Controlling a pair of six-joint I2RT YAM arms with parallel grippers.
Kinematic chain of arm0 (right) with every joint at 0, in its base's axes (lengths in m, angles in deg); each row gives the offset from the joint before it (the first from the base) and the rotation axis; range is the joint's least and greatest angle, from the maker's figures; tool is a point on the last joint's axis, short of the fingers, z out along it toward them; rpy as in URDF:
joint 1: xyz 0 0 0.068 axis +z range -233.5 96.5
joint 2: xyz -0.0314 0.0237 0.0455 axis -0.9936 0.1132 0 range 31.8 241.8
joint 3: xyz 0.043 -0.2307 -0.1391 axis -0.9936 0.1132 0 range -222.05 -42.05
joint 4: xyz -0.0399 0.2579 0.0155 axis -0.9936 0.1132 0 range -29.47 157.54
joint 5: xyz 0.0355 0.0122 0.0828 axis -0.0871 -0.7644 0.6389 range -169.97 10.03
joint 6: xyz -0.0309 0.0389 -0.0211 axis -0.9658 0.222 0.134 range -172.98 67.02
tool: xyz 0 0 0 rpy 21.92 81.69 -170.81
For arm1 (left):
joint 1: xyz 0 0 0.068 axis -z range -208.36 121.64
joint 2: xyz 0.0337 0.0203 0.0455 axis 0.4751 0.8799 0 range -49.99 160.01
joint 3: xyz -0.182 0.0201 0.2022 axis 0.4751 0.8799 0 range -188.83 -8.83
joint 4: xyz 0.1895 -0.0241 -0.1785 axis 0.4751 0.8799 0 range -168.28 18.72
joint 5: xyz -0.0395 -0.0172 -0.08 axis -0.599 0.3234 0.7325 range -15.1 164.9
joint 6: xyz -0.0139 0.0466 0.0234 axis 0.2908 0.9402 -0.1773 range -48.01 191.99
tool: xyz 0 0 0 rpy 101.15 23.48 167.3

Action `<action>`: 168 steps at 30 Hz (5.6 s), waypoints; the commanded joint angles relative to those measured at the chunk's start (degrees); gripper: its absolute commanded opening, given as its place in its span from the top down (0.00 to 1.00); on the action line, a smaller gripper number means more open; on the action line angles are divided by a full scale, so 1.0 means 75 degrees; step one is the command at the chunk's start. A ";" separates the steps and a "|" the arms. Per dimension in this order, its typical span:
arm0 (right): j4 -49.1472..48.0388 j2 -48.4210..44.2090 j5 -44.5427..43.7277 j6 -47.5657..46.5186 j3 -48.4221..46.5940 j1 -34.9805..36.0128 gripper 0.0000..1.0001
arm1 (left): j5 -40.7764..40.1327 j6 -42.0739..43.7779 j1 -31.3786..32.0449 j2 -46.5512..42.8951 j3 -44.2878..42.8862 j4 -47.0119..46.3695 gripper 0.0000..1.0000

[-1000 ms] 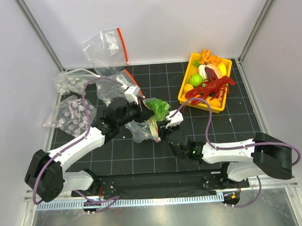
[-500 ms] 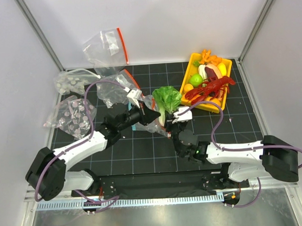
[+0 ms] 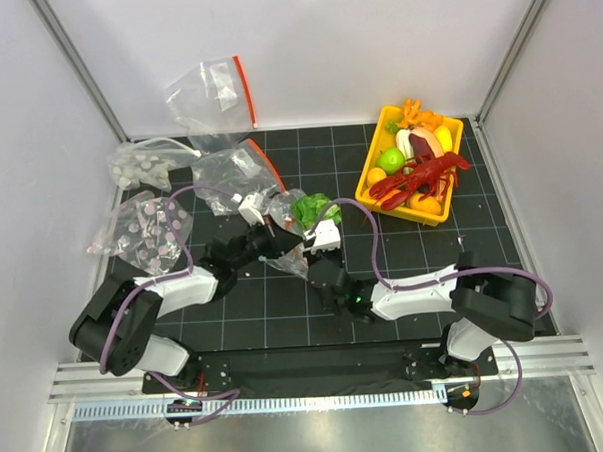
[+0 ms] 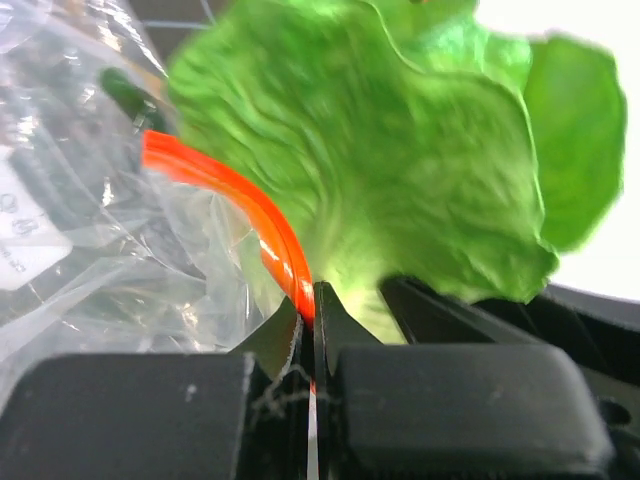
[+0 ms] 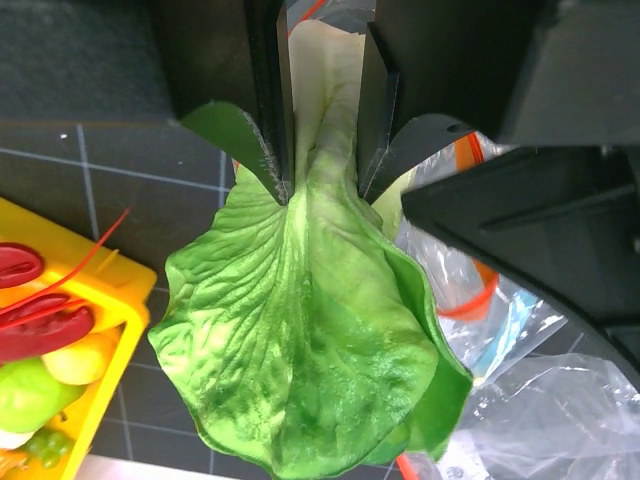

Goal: Place the food in the zip-top bag and seal the zipper
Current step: Place the fake vegetable in the zipper food storage bag, then adjust the zipper food storage bag at the center of the board.

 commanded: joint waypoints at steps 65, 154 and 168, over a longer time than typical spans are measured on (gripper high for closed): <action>0.3573 -0.1017 0.4470 0.3296 -0.0555 -0.2678 0.63 | -0.0456 0.0122 -0.0713 -0.0034 -0.0602 0.1367 1.00; 0.7885 -0.0900 0.3300 0.2523 -0.4022 -0.2501 0.99 | -0.1078 0.0064 -0.0631 -0.2810 -0.3110 0.7355 1.00; 0.9935 0.1890 -0.0438 0.2628 -0.6977 -0.1400 0.99 | -0.3782 0.0707 0.0330 -0.0691 -0.5289 0.8983 1.00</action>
